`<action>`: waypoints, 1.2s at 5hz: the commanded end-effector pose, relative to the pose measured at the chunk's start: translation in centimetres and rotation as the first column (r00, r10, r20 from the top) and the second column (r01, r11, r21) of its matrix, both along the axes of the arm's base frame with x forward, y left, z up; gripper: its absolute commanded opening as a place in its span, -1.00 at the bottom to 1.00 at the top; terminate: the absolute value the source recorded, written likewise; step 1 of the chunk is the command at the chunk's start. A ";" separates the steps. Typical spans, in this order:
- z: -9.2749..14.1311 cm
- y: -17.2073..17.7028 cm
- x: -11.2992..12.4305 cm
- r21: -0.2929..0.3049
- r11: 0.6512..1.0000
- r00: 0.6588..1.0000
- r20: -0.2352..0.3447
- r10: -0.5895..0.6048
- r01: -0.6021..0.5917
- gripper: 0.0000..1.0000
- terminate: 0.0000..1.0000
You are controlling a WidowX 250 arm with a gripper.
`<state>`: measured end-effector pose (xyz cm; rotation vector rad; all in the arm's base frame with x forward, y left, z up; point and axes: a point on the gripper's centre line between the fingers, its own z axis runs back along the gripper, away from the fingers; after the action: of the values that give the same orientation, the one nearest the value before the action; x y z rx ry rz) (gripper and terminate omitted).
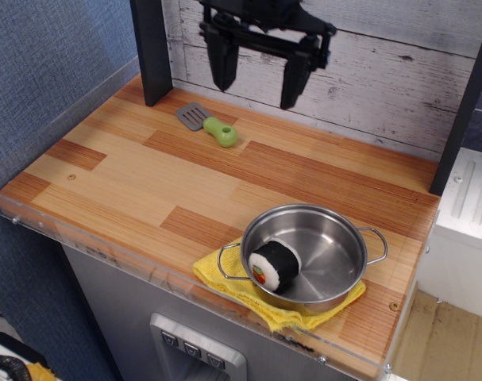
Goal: Move the fork to the right corner behind the pot.
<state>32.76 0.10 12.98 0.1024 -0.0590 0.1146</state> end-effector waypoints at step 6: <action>-3.2 4.5 3.9 -0.033 0.908 0.846 0.349 0.403 -0.418 1.00 -1.00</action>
<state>36.44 3.81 7.23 0.1466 -0.3278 0.5617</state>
